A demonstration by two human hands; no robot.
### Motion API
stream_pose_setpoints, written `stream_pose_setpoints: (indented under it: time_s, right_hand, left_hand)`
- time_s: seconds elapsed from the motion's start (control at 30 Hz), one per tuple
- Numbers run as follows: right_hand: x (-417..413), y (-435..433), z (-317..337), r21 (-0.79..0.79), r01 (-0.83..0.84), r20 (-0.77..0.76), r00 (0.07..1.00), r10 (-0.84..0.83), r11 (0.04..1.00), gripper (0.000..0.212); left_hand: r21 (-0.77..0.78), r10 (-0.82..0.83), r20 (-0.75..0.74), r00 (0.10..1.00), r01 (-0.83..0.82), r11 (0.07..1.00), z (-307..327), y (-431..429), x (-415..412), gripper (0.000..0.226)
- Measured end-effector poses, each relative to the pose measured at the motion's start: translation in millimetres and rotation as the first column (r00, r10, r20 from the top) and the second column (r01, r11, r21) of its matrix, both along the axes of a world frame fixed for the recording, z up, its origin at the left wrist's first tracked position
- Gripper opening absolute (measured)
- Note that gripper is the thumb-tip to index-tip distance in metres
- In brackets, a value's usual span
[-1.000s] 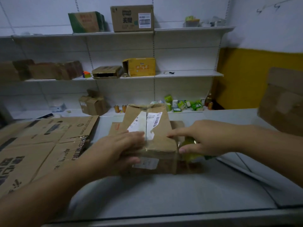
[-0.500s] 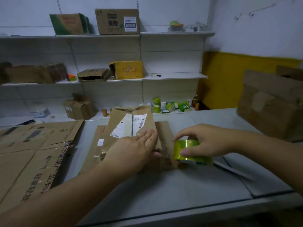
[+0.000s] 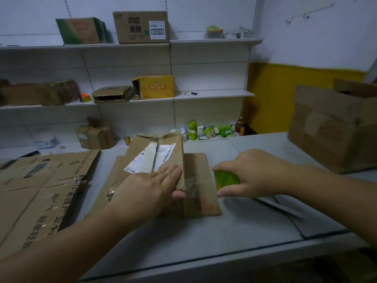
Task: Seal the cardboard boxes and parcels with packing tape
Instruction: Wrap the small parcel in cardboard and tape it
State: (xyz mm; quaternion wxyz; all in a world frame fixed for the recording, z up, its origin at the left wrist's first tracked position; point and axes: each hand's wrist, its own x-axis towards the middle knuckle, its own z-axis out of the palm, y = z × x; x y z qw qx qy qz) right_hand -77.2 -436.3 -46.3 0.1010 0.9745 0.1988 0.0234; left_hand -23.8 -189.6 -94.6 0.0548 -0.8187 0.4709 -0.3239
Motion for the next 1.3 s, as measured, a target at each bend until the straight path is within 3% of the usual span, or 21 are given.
stream_pose_setpoints:
  time_s: [0.13,0.23,0.37,0.43,0.53,0.6,0.67,0.73,0.83,0.97,1.07,1.13,1.2,1.3]
  right_hand:
    - [21,-2,-20,-0.021,-0.027,0.198,0.980,0.031,0.999,0.071]
    - [30,-2,-40,0.041,-0.051,0.235,0.971,0.040,0.998,0.073]
    - [22,-8,-59,0.163,-0.088,0.333,0.943,0.029,0.983,0.092]
    - [18,-4,-65,0.145,0.004,0.244,0.969,-0.040,0.989,0.092]
    - [8,-2,-71,0.315,0.070,0.037,0.996,-0.086,0.947,0.086]
    - [-3,-16,-76,0.520,0.076,0.121,0.979,-0.162,0.851,0.086]
    - [-18,-39,-82,0.559,0.168,0.266,0.891,-0.368,0.812,0.078]
    - [-35,-59,-89,0.452,0.413,0.189,0.821,-0.538,0.790,0.062]
    - [-50,-73,-99,0.449,0.492,0.034,0.825,-0.565,0.746,0.036]
    - [-52,-70,-100,0.489,0.471,0.082,0.813,-0.577,0.734,0.013]
    - [-55,-64,-85,0.603,0.493,-0.019,0.795,-0.607,0.627,0.012]
    - [-60,-49,-72,0.805,0.402,-0.133,0.839,-0.527,0.437,0.009]
    - [-66,-22,-64,0.902,0.332,-0.195,0.884,-0.426,0.276,0.010]
    - [-68,19,-67,0.933,0.296,-0.215,0.915,-0.342,0.204,0.024]
  left_hand:
    - [-0.013,0.043,0.030,0.999,-0.042,0.999,-3,0,3,0.074]
    - [-0.034,0.073,0.051,0.996,-0.071,0.997,-5,0,3,0.076]
    - [-0.041,0.074,0.052,0.996,-0.071,0.997,-5,-2,3,0.077]
    - [-0.045,0.074,0.018,0.997,-0.074,0.996,-5,-2,3,0.077]
    - [-0.032,0.091,0.016,0.996,-0.091,0.995,-4,-4,2,0.078]
    - [-0.026,0.104,0.019,0.994,-0.104,0.994,-4,-4,0,0.078]
    - [-0.020,0.118,-0.016,0.993,-0.118,0.993,-2,-4,-1,0.078]
    - [0.008,0.124,-0.051,0.991,-0.123,0.992,0,-5,-2,0.078]
    - [0.061,0.168,-0.076,0.983,-0.164,0.985,4,-5,-5,0.078]
    - [0.125,0.260,-0.202,0.944,-0.238,0.963,12,-1,-10,0.082]
    - [0.045,0.252,-0.321,0.913,-0.251,0.967,17,3,-15,0.095]
    - [0.050,0.246,-0.399,0.883,-0.247,0.968,21,2,-17,0.082]
    - [0.060,0.249,-0.458,0.853,-0.249,0.967,25,1,-16,0.085]
    - [0.148,0.281,-0.440,0.853,-0.240,0.959,22,0,-12,0.110]
